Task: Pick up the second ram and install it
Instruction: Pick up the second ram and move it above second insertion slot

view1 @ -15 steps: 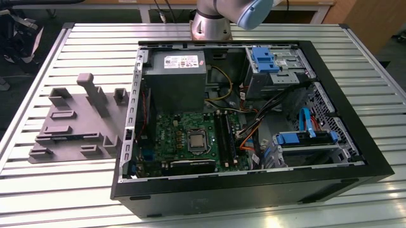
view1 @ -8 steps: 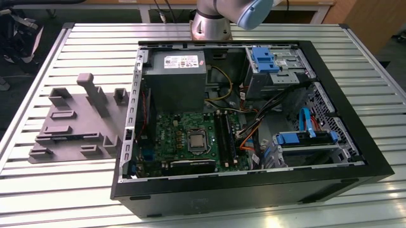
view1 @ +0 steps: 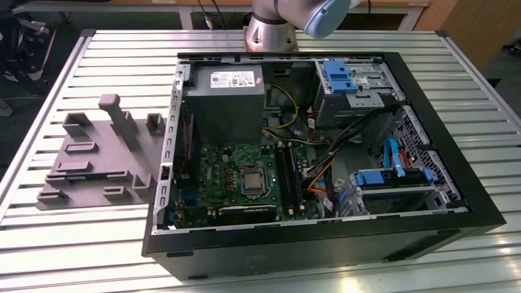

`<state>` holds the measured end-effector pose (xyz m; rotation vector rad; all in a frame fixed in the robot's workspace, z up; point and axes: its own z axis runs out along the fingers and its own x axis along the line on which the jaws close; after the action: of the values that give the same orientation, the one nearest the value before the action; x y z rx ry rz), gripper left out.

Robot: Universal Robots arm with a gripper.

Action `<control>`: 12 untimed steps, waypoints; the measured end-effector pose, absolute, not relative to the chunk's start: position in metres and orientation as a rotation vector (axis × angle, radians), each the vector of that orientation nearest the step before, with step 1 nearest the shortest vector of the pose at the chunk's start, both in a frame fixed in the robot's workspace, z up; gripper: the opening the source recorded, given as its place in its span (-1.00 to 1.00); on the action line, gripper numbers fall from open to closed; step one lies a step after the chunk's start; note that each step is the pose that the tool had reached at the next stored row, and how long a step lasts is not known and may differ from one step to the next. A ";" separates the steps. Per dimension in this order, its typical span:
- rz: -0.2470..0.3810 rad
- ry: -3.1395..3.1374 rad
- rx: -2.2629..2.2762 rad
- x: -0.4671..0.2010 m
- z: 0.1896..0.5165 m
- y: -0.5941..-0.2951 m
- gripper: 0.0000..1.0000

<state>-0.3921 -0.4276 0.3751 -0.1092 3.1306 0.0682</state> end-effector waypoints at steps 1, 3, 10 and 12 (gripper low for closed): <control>0.068 3.130 -0.128 -0.392 0.375 -0.428 -0.79; 0.069 3.130 -0.145 -0.393 0.375 -0.428 -0.79; 0.068 3.130 -0.148 -0.393 0.375 -0.428 -0.79; 0.068 3.130 -0.149 -0.393 0.375 -0.428 -0.79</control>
<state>-0.3931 -0.4276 0.3750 -0.1485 3.1295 0.0684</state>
